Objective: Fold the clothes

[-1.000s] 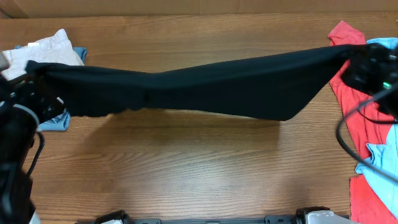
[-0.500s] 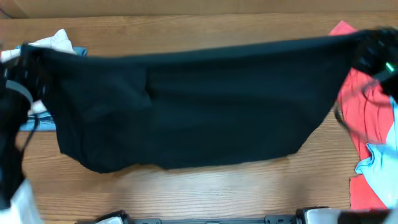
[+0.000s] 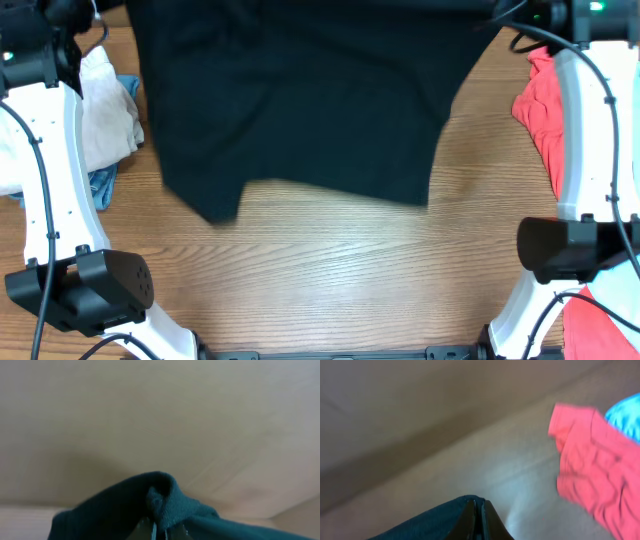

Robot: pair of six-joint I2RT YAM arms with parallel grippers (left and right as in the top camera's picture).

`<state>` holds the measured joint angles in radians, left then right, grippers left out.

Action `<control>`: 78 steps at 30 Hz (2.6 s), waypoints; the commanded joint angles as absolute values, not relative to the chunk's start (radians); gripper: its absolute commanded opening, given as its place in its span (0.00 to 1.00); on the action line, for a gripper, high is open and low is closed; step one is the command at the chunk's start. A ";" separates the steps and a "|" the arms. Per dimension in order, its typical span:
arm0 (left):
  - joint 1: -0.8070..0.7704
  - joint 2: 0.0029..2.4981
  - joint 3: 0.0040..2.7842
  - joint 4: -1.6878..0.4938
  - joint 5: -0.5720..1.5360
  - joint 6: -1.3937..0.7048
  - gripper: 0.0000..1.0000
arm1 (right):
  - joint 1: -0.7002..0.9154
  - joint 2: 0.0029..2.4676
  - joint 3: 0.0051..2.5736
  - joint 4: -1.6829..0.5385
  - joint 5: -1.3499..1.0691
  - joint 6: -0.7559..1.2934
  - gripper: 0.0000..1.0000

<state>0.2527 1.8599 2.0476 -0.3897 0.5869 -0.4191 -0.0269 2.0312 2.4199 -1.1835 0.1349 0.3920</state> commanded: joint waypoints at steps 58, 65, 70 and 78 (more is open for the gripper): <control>0.151 1.398 1.130 -1.226 0.188 -0.243 0.04 | -0.263 1.618 1.252 -1.365 0.044 0.338 0.04; 0.150 1.415 1.130 -1.048 0.193 -0.273 0.05 | -0.263 1.618 1.252 -1.241 -0.072 0.280 0.05; 0.150 1.486 1.130 -0.967 0.251 -0.296 0.05 | -0.263 1.618 1.252 -1.163 -0.109 0.260 0.05; 0.149 1.583 1.130 -0.845 0.263 -0.296 0.04 | -0.231 1.619 1.252 -1.074 -0.136 0.211 0.05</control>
